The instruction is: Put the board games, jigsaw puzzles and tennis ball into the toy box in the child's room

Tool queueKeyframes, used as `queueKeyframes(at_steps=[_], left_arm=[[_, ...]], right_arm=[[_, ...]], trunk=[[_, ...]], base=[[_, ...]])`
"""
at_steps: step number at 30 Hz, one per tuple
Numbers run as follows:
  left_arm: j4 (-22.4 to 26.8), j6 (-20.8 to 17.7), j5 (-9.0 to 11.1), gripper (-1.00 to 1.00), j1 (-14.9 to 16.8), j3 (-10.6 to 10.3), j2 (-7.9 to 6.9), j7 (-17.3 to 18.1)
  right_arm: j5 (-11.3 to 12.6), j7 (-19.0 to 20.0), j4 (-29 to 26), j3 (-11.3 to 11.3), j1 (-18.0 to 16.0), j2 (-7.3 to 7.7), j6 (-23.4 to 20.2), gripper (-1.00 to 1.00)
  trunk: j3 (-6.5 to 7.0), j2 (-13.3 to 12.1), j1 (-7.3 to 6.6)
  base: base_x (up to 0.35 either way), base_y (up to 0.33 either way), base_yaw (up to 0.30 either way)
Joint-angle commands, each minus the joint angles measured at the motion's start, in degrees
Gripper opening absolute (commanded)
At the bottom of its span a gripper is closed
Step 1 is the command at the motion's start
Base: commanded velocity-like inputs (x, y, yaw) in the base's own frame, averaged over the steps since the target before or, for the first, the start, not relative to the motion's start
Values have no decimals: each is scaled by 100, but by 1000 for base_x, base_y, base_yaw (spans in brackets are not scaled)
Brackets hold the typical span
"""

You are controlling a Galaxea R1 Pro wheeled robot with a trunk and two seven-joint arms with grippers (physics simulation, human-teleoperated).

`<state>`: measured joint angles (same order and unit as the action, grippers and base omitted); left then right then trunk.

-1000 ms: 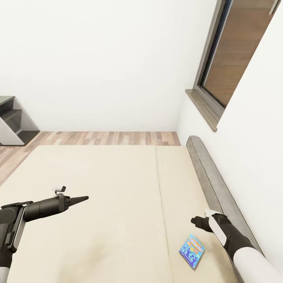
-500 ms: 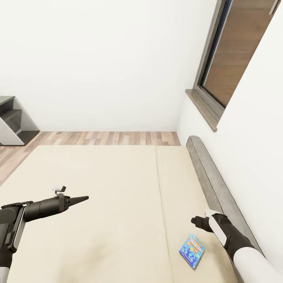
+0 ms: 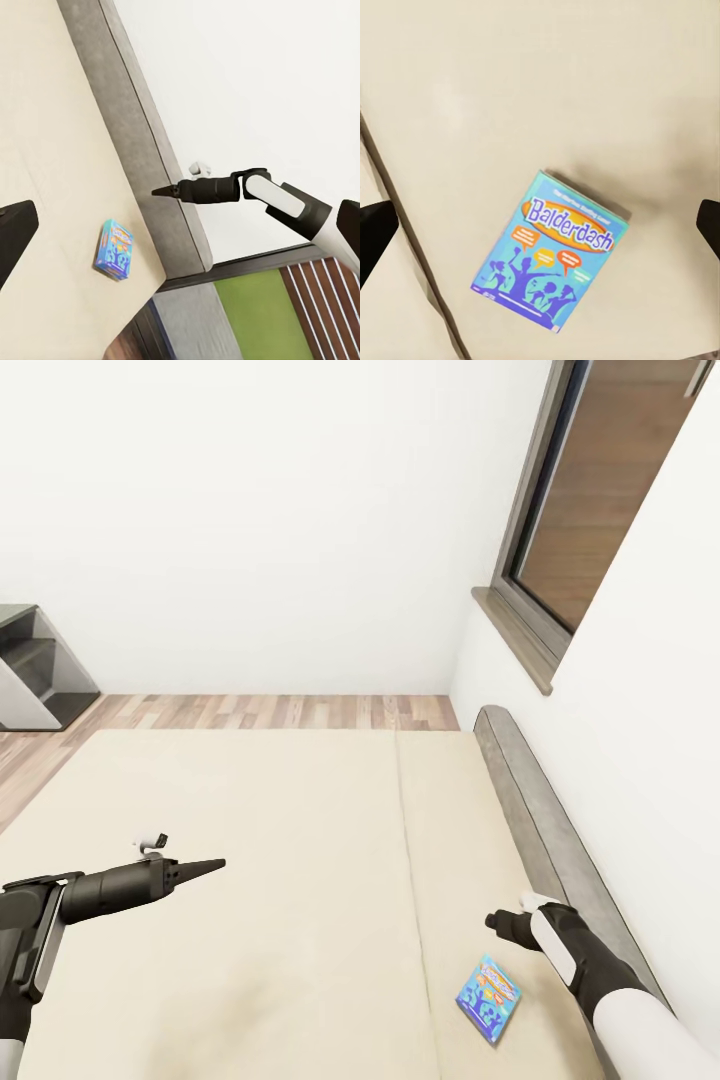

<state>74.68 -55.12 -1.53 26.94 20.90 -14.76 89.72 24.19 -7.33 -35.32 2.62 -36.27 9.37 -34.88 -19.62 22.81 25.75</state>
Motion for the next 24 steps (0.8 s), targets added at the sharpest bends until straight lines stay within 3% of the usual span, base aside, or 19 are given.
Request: queueKeyframes(at_steps=[1,24], left_arm=[[3,-60,-18,100,4,2,0,28],[14,-60,-7,100,4,-6,7,28]], right_arm=[[60,-49,-10,28,-3,4,-20,100],[60,-49,-10,28,-3,-14,-25,100]], trunk=[[-10,10,3],[-136,10,3]], base=[[0,0,0],[0,0,0]])
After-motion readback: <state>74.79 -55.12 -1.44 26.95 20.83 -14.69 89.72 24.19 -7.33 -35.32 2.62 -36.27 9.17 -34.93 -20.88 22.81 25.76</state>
